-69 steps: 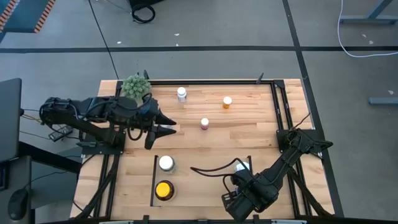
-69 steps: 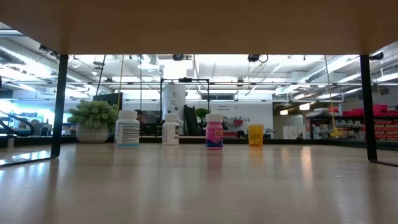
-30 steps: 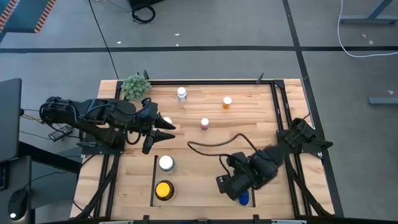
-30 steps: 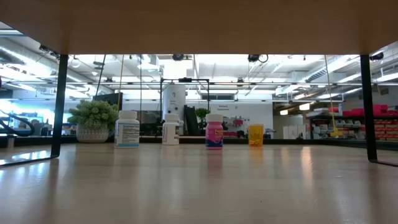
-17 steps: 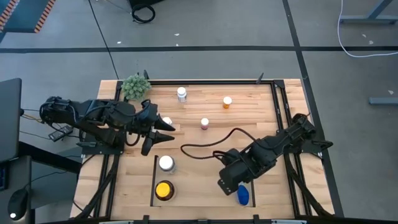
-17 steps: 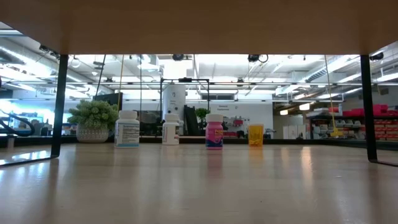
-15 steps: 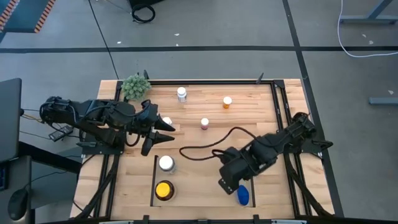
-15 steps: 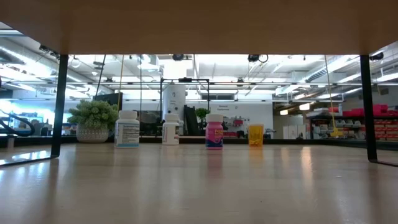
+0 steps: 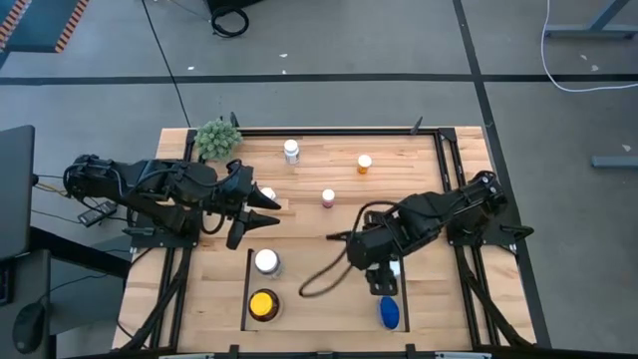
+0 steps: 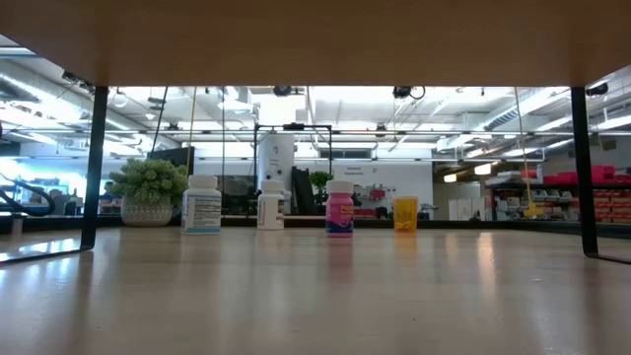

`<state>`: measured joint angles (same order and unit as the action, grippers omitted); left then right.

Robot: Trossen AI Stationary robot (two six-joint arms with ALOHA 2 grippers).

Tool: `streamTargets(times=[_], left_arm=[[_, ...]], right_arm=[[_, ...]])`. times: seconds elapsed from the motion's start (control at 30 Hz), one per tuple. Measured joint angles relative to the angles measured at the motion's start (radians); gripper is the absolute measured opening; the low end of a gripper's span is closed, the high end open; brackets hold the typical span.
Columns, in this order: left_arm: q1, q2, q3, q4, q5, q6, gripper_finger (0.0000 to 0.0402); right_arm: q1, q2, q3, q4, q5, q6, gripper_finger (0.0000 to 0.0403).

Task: Pick and place medicine bottles onto shelf by color
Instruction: Adjust the white blue pill bottle on the shelf

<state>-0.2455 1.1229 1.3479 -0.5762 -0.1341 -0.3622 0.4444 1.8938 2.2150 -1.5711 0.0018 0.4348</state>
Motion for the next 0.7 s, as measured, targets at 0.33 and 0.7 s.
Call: streamTargets(times=[0.33, 0.7], left_arm=[[0.000, 0.000, 0.000, -0.002, -0.003, -0.021, 0.0172], [0.000, 0.000, 0.000, -0.003, -0.009, -0.019, 0.0172]], right_arm=[[0.025, -0.021, -0.001, 0.000, 0.072, -0.146, 0.0300], [0.069, -0.313, -0.372, -0.004, 0.079, 0.022, 0.0300]])
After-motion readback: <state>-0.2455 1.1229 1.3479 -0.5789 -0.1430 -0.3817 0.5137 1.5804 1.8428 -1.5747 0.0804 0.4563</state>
